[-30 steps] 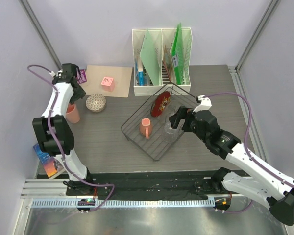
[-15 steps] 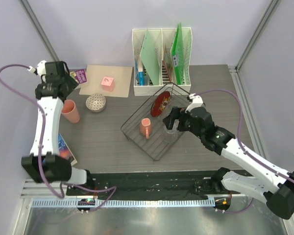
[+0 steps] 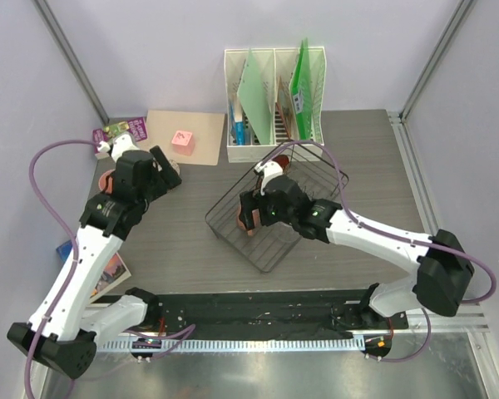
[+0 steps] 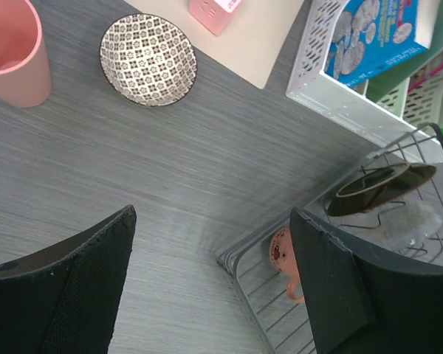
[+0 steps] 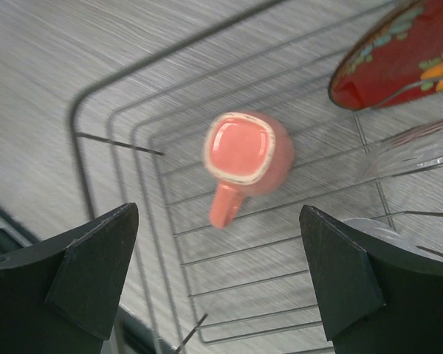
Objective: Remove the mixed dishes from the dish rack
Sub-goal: Pick up the cup from the dish rack.
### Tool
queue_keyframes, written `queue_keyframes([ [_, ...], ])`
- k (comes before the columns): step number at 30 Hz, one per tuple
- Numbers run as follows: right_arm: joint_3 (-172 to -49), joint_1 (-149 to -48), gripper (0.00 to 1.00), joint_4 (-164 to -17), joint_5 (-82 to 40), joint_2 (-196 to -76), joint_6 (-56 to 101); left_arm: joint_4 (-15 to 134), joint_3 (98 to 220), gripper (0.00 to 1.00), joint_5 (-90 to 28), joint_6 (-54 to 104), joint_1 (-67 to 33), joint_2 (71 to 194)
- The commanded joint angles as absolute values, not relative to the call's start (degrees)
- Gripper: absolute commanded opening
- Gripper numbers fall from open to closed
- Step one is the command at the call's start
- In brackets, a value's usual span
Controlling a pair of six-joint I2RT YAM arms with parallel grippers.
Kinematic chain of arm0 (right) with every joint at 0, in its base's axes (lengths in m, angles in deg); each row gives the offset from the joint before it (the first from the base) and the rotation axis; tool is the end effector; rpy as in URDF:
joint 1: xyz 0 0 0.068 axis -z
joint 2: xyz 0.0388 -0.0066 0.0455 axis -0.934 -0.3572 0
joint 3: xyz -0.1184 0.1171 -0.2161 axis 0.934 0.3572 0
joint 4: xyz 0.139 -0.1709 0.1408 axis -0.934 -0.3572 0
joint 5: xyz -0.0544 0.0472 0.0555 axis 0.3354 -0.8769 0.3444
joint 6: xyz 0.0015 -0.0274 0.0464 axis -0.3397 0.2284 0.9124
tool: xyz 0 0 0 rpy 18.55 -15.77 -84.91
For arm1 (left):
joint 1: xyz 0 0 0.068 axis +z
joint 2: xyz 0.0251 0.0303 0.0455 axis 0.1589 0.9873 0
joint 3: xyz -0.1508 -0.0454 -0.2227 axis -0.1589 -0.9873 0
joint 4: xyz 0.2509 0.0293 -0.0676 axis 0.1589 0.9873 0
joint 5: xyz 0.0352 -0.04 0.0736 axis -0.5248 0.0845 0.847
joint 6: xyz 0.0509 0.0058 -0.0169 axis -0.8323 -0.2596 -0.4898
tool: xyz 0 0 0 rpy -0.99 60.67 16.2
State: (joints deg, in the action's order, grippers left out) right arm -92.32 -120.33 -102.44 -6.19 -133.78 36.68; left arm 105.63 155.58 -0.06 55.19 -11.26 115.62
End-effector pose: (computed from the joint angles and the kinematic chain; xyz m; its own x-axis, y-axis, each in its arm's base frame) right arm 0.1975 0.2387 0.2788 -0.5776 -0.1521 -0.8020 -0.5345 0.8131 0.2307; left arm 0.1914 -0.0565 0.3828 -0.3973 -0.5108 -0.7624 -0.3332 0.8544 -0.3988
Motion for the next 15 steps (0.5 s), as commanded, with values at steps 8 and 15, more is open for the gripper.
queue_keyframes([
  [8,-96.71,-121.27,0.96,-97.71,-1.15,-144.05,38.18,100.96,146.26,0.95,-3.44,56.22,-12.12,101.58],
  [15,-100.58,-121.36,0.96,-97.17,1.13,-150.2,38.54,100.96,143.26,0.96,-3.8,56.13,-12.21,98.41],
])
